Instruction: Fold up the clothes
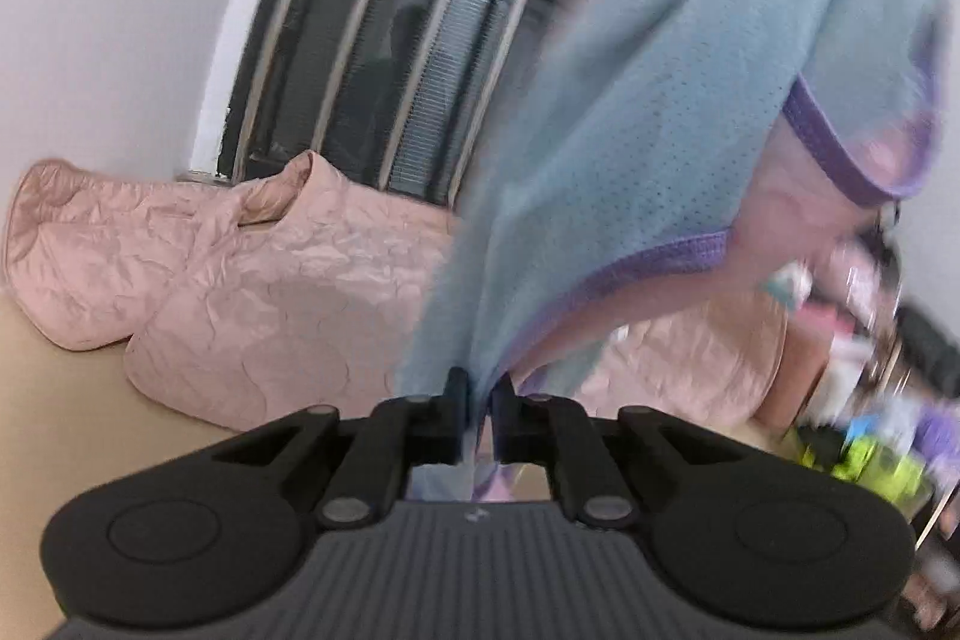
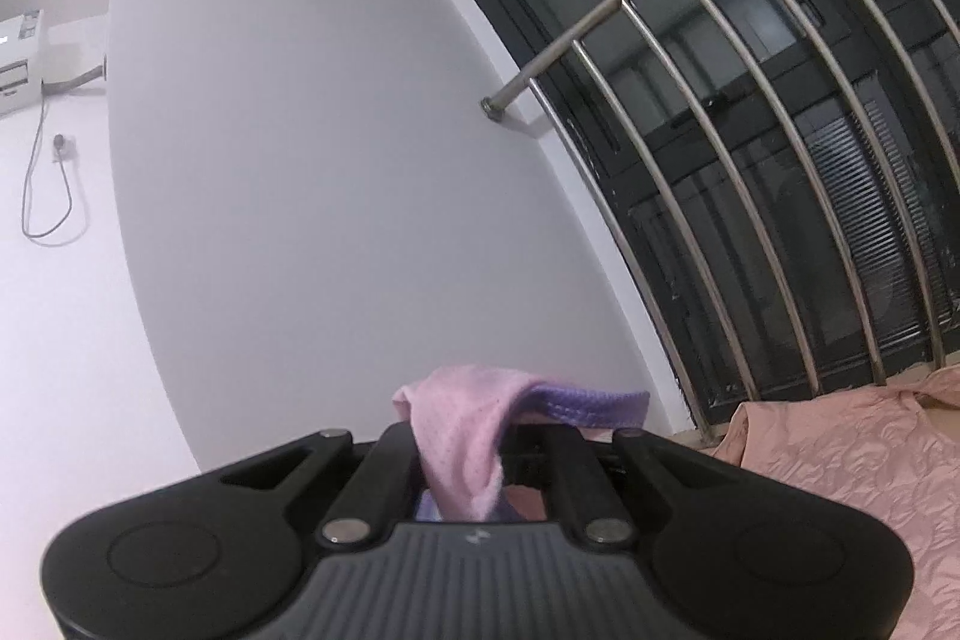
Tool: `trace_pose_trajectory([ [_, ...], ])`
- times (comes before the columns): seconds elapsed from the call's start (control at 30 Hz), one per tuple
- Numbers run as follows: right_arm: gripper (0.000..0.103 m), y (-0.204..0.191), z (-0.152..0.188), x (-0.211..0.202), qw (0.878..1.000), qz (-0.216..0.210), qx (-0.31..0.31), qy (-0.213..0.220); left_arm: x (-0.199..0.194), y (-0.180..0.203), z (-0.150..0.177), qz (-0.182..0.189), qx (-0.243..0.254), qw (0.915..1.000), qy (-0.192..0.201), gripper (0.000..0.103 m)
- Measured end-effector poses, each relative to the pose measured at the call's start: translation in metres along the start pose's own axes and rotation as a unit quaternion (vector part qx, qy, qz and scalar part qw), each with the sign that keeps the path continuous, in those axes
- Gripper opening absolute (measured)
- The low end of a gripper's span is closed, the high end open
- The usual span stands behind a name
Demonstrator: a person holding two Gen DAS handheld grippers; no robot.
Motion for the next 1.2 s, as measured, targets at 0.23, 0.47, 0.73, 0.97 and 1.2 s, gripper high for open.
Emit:
trace_pose_trajectory([
  [0.23, 0.003, 0.012, -0.028, -0.025, 0.998, 0.036, -0.038, 0.038, -0.044, -0.037, -0.090, 0.029, -0.036, 0.9968, 0.065, 0.006],
  [0.47, 0.003, 0.118, 0.005, -0.017, 0.978, 0.202, -0.043, 0.012, 0.046, -0.051, -0.114, 0.002, 0.042, 0.9991, -0.001, 0.018],
  [0.73, 0.036, 0.277, 0.141, -0.003, 0.897, 0.393, -0.079, -0.185, 0.098, -0.093, -0.036, -0.058, 0.030, 0.9919, -0.109, 0.056],
  [0.97, 0.058, 0.269, 0.206, -0.036, 0.900, 0.380, -0.046, -0.207, 0.087, -0.116, 0.016, -0.078, 0.047, 0.9812, -0.170, 0.067],
  [1.2, 0.058, 0.238, 0.236, -0.045, 0.903, 0.352, -0.051, -0.243, 0.107, -0.129, 0.039, -0.102, 0.078, 0.9736, -0.189, 0.039],
])
Point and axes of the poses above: each gripper's, at about its wrist camera, not at the fingertips, and x roughly the way its jaws point, y to its right, z to its underside, the point moved 7 cm from there along x, roughly the way its jaws point, and after that the axes turned 13 degrees about y, right-handed, at the moved point
